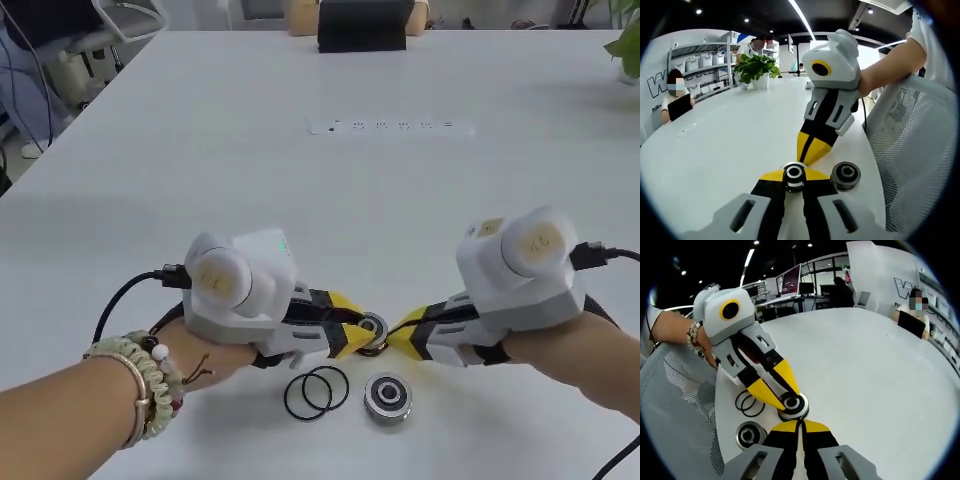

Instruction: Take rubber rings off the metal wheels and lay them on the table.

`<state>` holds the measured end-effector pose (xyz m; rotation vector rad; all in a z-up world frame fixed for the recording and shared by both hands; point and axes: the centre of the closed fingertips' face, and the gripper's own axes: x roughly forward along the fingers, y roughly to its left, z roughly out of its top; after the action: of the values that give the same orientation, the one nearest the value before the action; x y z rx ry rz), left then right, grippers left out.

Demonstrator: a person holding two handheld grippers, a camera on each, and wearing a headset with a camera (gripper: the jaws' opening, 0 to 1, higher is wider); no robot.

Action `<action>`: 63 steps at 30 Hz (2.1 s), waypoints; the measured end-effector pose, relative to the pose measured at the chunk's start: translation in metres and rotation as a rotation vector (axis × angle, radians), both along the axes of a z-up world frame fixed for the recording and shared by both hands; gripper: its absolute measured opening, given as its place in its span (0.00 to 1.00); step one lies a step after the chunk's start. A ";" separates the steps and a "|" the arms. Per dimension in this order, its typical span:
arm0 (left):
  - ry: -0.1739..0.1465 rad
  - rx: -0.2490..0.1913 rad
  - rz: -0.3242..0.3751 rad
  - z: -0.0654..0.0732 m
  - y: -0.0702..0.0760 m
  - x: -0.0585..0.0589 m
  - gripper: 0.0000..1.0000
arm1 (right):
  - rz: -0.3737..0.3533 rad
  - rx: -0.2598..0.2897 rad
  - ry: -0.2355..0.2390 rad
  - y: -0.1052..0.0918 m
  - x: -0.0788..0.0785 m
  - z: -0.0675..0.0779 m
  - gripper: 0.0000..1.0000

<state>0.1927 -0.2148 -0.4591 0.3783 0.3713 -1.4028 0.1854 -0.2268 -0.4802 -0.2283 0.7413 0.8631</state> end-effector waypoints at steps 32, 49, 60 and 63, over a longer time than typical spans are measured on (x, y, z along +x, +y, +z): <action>-0.003 0.006 -0.002 0.001 -0.002 0.000 0.07 | -0.265 0.278 0.232 0.000 0.005 0.017 0.00; -0.002 0.004 -0.005 0.000 -0.002 -0.001 0.07 | -0.270 0.302 0.254 0.006 0.001 0.022 0.00; -0.001 0.004 -0.004 0.000 -0.002 -0.002 0.07 | -0.260 0.316 0.252 0.010 0.000 0.026 0.00; -0.001 0.004 -0.004 0.000 -0.002 -0.002 0.07 | -0.258 0.321 0.252 0.010 0.000 0.026 0.00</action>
<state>0.1907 -0.2167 -0.4594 0.3831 0.3731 -1.4060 0.1856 -0.2165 -0.4538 0.2615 0.8322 0.7574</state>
